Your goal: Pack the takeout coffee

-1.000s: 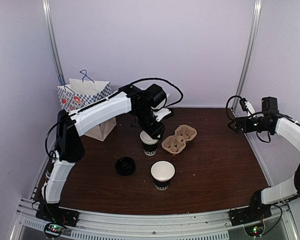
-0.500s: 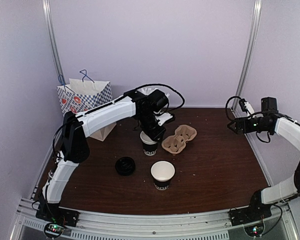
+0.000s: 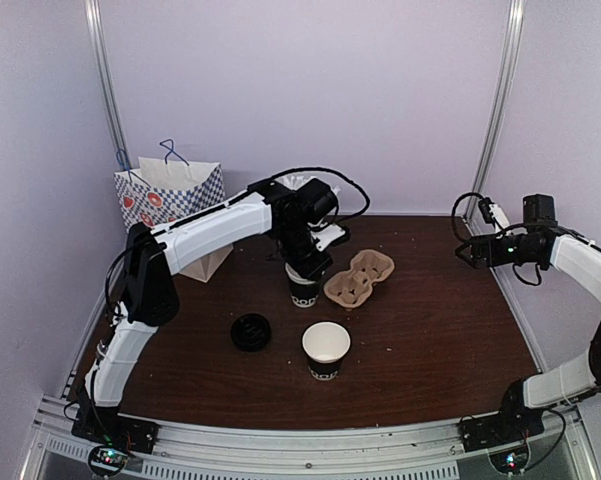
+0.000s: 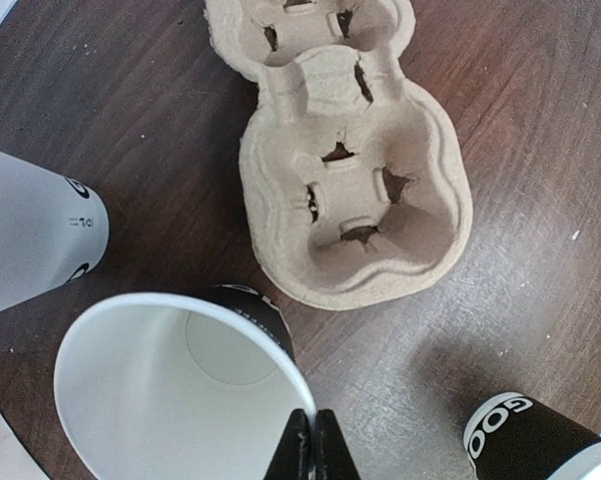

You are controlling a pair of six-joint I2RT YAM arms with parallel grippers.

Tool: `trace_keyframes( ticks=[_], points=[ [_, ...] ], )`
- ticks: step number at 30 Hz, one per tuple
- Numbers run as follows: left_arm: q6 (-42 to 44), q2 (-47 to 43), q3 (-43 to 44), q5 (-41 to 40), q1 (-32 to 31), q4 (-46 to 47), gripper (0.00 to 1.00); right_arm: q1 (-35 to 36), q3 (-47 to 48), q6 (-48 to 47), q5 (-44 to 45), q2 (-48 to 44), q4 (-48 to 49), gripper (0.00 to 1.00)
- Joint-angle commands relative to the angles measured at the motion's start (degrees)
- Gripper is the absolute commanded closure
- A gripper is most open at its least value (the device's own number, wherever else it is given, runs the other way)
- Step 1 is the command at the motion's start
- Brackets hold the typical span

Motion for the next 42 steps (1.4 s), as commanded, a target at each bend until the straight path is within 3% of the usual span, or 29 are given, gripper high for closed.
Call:
trace_keyframes(
  ticks=[1, 7, 14, 18, 26, 29, 34, 42],
  points=[
    [0.44, -2.53, 1.18, -3.55, 0.14, -1.0, 1.0, -0.26, 0.94, -0.35, -0.48, -0.75, 0.43, 0.09],
    [1.1, -11.99, -4.26, -11.84, -0.03, -3.71, 1.0, -0.26, 0.81, -0.55, -0.57, -1.24, 0.39, 0.09],
    [-1.64, -27.28, -22.57, -24.62, 0.18, -5.22, 1.0, -0.25, 1.19, -0.78, -0.96, -0.73, 0.0, 0.1],
    [-5.87, -34.43, -33.36, -27.83, 1.92, -6.04, 1.0, -0.26, 1.2, -0.75, -1.18, -0.62, -0.1, 0.1],
    [-9.97, -48.71, -48.28, -27.48, 14.25, -2.12, 1.0, -0.22, 1.24, -0.63, -1.62, -0.53, -0.1, 0.1],
    [-9.9, -51.14, -52.52, -23.05, 21.82, 0.67, 1.0, -0.26, 1.2, -0.72, -1.62, -0.7, -0.07, 0.1],
    [-9.58, -51.32, -56.03, -20.46, 29.24, 6.51, 1.0, -0.26, 1.19, -0.76, -1.72, -0.79, -0.1, 0.1],
    [-9.08, -46.61, -59.81, -15.17, 35.75, 12.26, 1.0, -0.26, 0.87, -1.3, -1.28, -1.3, -0.27, 0.1]
  ],
)
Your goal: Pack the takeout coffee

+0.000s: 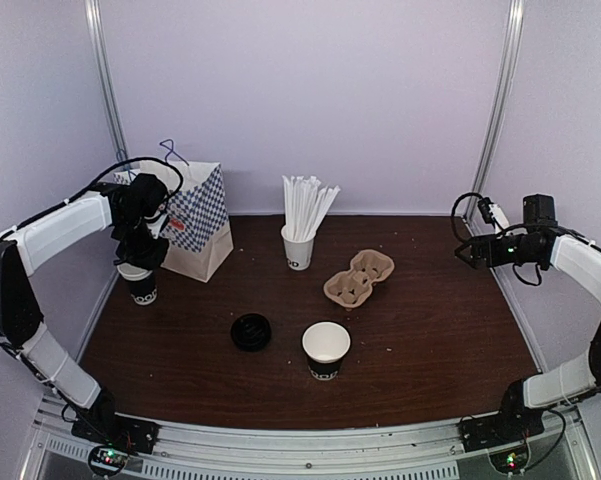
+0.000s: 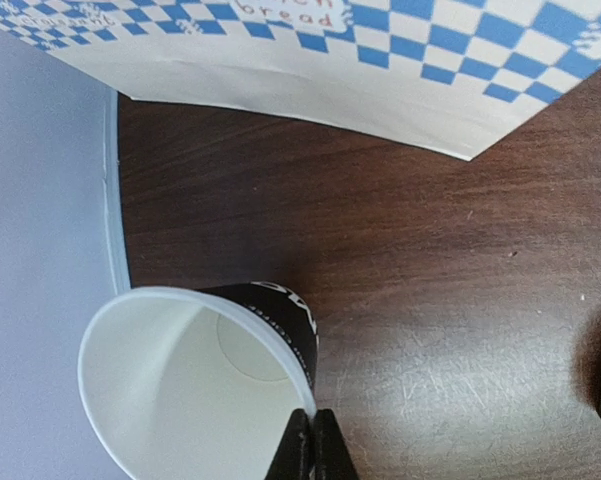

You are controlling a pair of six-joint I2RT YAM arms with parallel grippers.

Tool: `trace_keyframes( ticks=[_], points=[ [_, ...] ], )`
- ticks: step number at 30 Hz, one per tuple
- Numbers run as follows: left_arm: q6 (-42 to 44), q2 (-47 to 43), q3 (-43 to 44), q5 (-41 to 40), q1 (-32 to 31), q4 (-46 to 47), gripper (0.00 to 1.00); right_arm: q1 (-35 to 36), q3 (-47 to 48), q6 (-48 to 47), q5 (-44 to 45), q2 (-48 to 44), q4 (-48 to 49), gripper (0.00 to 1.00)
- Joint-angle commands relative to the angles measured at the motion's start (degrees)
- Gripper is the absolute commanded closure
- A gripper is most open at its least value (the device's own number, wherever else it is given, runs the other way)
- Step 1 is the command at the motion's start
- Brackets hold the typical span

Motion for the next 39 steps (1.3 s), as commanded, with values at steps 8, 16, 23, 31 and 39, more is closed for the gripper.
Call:
trace_keyframes(
  ticks=[8, 16, 23, 31, 39],
  points=[
    [0.15, 2.26, -3.6, 4.35, 2.89, 7.49, 1.0, -0.26, 1.06, -0.97, -0.57, -0.05, -0.07, 0.1],
    [-0.13, 2.04, -4.3, 5.5, 2.89, 7.32, 1.0, -0.26, 1.02, -1.35, -0.31, -0.39, -0.23, 0.1],
    [-0.19, -0.21, -3.33, 3.53, 2.89, 5.25, 0.7, -0.26, 0.89, -1.31, -0.13, -1.01, -0.22, 0.09],
    [2.95, -6.37, 3.92, 8.0, -1.84, -0.25, 0.67, -0.26, 0.84, -1.57, -0.28, -0.98, -0.23, 0.1],
    [2.97, 0.05, 14.64, 3.91, -24.41, -4.38, 0.62, -0.15, 1.29, -1.94, -0.33, -0.06, -0.87, 0.1]
  ],
)
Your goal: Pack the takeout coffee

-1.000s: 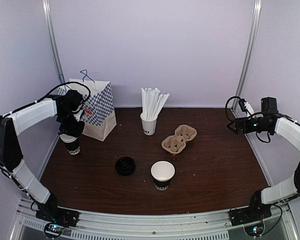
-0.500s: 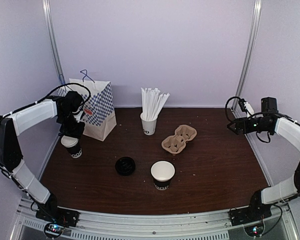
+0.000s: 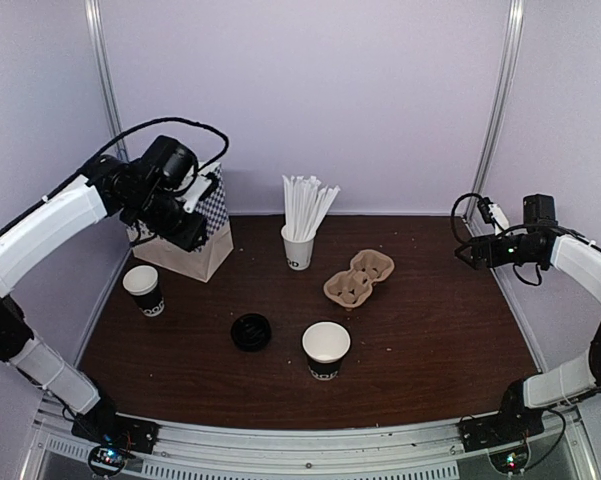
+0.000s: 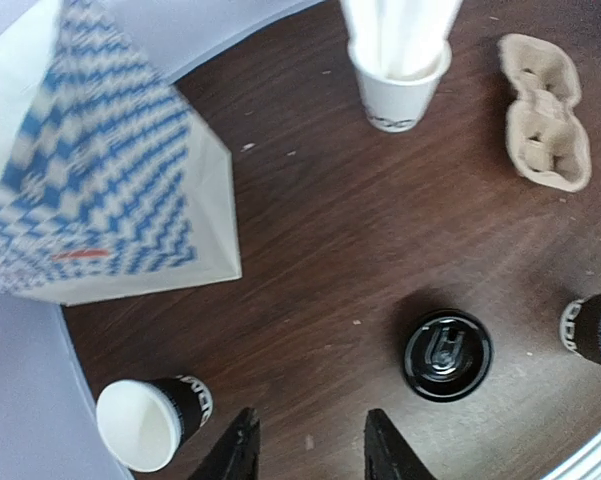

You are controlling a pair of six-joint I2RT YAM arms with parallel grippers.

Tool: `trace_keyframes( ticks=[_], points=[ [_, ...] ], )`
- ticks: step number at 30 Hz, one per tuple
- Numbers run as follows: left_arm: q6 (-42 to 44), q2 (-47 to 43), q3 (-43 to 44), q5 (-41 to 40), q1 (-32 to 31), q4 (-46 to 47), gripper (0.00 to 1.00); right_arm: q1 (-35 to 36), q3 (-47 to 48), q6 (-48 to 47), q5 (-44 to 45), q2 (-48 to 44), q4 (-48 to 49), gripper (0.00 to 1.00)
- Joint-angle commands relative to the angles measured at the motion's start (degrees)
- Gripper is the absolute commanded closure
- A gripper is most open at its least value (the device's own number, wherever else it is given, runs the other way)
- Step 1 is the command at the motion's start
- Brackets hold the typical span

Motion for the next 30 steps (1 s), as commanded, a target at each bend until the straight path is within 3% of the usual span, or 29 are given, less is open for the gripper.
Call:
trace_keyframes(
  ticks=[1, 9, 16, 23, 25, 27, 30],
  points=[
    [-0.37, 5.52, 3.25, 0.6, -9.33, -3.32, 0.61, -0.17, 1.22, -0.74, -0.26, -0.08, -0.63, 0.09],
    [-6.9, 14.86, 2.46, 2.12, -17.91, -2.87, 0.61, -0.17, 1.28, -0.8, -0.77, 0.48, -0.7, 0.1],
    [-9.5, 17.05, -0.85, 3.51, -18.35, 1.18, 0.61, -0.09, 1.37, -1.02, -0.9, 0.76, -0.87, 0.1],
    [-14.31, 19.96, -3.45, 9.82, -18.32, 4.6, 0.66, -0.09, 1.39, -1.17, -0.87, 0.95, -1.05, 0.1],
    [-15.59, 20.23, -4.06, 10.52, -18.5, 5.4, 0.63, -0.09, 1.46, -1.2, -0.89, 1.03, -1.05, 0.1],
    [-16.35, 20.81, -4.24, 10.42, -18.8, 5.58, 0.51, -0.09, 1.53, -1.2, -0.98, 1.24, -1.13, 0.1],
    [-17.68, 22.04, -4.56, 10.99, -19.16, 5.87, 0.51, -0.09, 1.63, -1.27, -1.1, 1.38, -1.3, 0.1]
  ],
)
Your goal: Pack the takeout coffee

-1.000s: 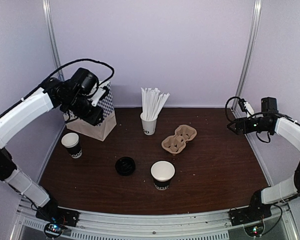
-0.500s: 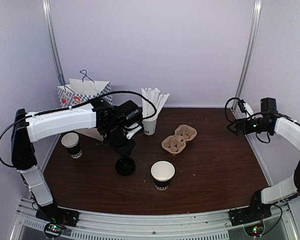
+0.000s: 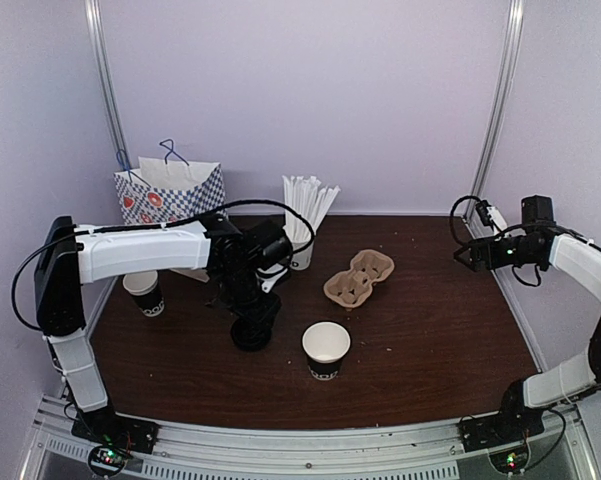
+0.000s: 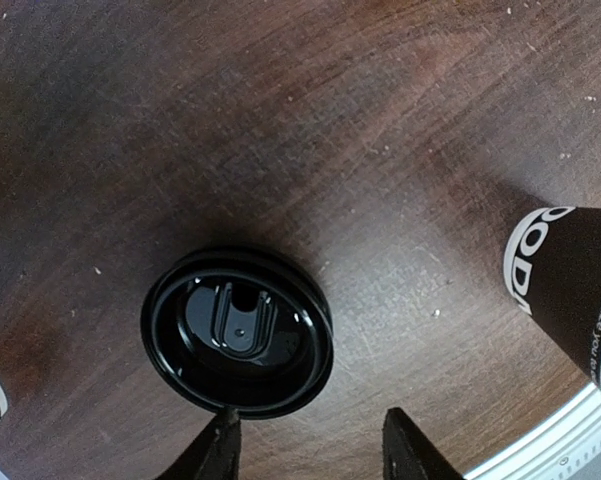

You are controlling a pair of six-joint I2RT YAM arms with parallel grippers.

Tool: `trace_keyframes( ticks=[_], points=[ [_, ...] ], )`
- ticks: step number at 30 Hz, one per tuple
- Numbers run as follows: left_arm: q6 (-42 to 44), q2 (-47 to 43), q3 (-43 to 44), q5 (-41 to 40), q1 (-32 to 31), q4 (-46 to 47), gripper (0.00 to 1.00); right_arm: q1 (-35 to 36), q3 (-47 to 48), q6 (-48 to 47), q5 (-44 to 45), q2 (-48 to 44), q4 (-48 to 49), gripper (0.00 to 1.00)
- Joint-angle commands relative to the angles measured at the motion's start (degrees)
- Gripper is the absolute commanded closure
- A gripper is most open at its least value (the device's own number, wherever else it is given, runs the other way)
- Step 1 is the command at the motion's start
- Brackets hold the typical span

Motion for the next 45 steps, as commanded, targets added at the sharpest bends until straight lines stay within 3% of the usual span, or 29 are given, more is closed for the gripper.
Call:
trace_keyframes(
  ticks=[1, 21, 35, 45],
  points=[
    [-3.29, 1.78, -0.8, 2.05, -0.82, 2.75, 0.52, -0.09, 1.59, -0.87, -0.72, 0.53, -0.32, 0.1],
    [-5.54, 9.77, 1.96, -0.34, -1.32, 2.55, 0.66, 0.12, 1.67, -1.06, -0.9, 1.04, -0.54, 0.1],
    [-4.82, 10.41, 4.1, -0.35, -1.39, 1.04, 0.87, 0.35, 2.03, -1.42, -0.91, 1.64, -1.2, 0.1],
    [-3.0, 7.08, 6.04, -3.23, -1.31, -2.7, 0.96, 0.4, 2.12, -1.68, -0.9, 1.5, -1.38, 0.1]
  ],
)
